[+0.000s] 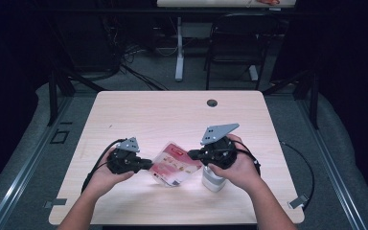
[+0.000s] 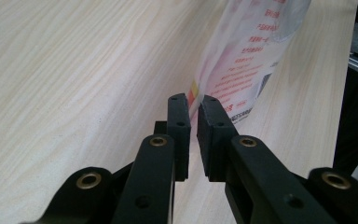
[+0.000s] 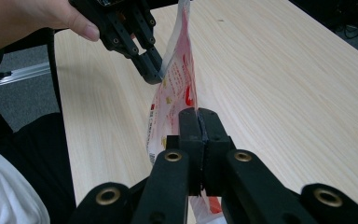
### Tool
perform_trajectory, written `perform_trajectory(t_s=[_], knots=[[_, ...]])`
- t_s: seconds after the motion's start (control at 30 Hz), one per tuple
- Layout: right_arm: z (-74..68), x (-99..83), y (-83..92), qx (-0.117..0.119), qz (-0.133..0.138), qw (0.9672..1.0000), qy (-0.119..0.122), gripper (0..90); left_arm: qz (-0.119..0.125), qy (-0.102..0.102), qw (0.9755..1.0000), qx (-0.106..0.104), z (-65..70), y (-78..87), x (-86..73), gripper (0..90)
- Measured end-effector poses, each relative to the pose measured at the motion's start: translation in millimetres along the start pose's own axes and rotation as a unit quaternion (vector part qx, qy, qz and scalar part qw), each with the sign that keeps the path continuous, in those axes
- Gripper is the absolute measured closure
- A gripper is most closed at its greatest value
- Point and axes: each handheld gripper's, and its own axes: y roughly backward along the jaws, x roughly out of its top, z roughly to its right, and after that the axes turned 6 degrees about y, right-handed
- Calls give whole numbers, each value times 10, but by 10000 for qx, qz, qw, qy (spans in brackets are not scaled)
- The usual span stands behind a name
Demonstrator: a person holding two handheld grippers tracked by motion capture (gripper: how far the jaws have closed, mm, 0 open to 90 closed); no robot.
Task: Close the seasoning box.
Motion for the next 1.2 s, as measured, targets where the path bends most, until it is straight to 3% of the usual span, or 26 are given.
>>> perform_trajectory(t_s=[0.33,0.37,0.4,0.5,0.53,0.6,0.7,0.9,1.13,1.2], knots=[[-30,51,-28,4,-5,10000,94,879,-15,-7,10000,-9,7,-1,-4,822],[-33,54,-40,13,39,10000,70,878,-42,-2,10000,79,15,9,-2,821],[-30,60,-43,27,25,10000,86,877,12,11,10000,-25,5,7,-7,821],[-29,77,-61,50,59,9999,79,869,20,9,10000,66,8,33,-5,815],[-32,86,-66,38,46,9999,96,868,84,19,10000,-47,-3,40,-9,810],[-42,106,-80,63,44,9999,126,868,129,47,9999,-39,-1,78,-7,800],[-64,146,-112,80,40,9998,165,867,280,64,9994,-202,-6,138,-7,779],[-79,215,-190,157,35,9996,214,861,467,24,9986,-229,21,237,15,693],[-112,266,-271,276,39,9993,260,856,613,-82,9979,-179,59,268,40,693],[-118,277,-282,281,17,9992,283,855,616,-150,9979,-120,66,263,43,728]])
